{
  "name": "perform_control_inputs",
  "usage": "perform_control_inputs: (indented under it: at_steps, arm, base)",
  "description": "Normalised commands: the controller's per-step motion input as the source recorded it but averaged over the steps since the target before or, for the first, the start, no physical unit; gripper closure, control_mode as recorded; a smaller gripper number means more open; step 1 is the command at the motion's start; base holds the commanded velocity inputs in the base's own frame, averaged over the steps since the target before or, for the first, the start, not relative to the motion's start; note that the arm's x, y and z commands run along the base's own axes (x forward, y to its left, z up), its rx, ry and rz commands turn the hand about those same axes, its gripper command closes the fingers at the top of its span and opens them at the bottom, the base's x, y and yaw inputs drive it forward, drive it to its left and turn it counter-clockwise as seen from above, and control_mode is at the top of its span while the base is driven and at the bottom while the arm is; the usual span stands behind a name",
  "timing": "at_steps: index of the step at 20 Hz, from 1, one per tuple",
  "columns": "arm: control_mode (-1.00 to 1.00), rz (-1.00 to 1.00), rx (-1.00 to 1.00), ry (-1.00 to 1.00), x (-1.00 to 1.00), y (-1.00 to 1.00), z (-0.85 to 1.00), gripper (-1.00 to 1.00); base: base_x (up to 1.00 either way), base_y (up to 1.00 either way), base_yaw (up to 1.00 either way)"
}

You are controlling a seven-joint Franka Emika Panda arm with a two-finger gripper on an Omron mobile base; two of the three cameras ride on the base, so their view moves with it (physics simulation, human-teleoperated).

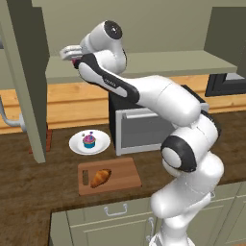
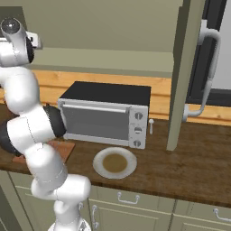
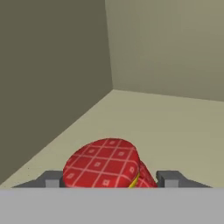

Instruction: From the different types of pastries on the counter, select a croissant and place it on the cutting board. Then retrieve a jar of jam from the cabinet and place it alongside the croissant on the cutting board.

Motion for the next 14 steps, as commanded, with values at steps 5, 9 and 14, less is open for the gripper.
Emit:
perform_control_inputs:
  at_steps: [5,9,14]
  arm:
    - [-1.0,0.0,0.1,-0.06,-1.0,-0.89,0.0,1.0]
    - [-1.0,0.1,0.1,-0.02,-1.0,-0.81,0.0,1.0]
    - [-1.0,0.2,0.05,0.0,-0.93,-0.7,-0.14,1.0]
  base:
    - [0.0,0.0,0.0]
    - [0.0,0.0,0.0]
    - [0.0,0.0,0.0]
